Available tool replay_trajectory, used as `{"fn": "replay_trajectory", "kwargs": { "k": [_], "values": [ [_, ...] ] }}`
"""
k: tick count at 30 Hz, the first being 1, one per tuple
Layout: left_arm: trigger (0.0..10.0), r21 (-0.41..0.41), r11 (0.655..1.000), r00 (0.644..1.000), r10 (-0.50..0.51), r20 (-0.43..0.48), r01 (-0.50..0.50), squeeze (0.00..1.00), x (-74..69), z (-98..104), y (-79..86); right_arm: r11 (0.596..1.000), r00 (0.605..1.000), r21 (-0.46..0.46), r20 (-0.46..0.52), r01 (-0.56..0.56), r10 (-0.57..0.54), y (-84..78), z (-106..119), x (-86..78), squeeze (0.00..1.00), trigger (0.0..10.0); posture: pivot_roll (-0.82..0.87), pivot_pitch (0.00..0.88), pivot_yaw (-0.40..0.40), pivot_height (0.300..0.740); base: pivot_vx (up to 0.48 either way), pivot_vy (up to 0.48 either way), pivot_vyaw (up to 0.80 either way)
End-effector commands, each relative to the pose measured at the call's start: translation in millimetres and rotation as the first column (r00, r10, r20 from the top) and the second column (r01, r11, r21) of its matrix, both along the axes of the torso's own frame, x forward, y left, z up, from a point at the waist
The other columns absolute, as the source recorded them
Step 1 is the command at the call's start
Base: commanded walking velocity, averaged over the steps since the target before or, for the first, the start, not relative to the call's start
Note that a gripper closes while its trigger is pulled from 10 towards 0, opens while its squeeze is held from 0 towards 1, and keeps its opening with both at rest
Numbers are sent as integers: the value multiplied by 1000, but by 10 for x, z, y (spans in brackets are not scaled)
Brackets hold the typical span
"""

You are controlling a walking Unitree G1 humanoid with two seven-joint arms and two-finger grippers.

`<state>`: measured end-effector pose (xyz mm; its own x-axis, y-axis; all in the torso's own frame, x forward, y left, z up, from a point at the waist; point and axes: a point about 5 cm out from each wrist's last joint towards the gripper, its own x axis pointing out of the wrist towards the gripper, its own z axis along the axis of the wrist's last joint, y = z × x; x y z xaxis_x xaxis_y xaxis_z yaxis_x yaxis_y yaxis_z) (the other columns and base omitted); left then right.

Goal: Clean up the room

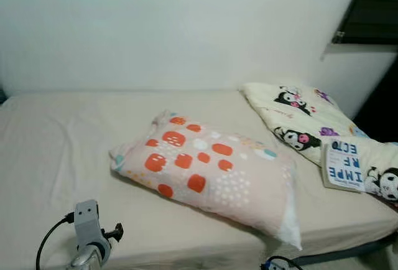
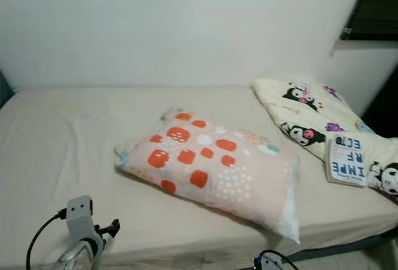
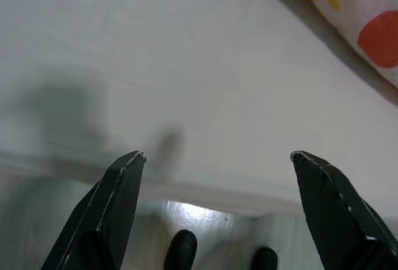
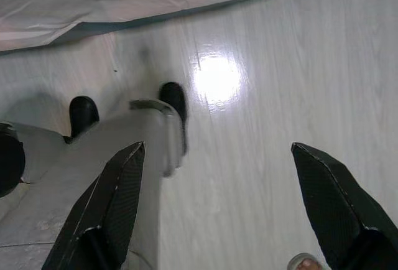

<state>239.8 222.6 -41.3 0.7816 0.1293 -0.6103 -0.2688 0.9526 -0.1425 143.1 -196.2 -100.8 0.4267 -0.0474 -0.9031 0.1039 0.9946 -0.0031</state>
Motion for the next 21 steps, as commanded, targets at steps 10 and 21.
{"fn": "replay_trajectory", "kwargs": {
  "k": [10,21],
  "values": [
    [10000,-62,998,999,23,23,-21,0,62,15,-122,999,1000,-33,1,5,-5,-125,17,-8,0,10000,46,0,-84,740,0,-273,0],
    [10000,-112,994,995,2,102,10,0,222,132,-203,999,1000,-39,-13,15,-16,-145,11,-32,0,10000,47,0,-86,740,0,0,-70]
  ]
}}
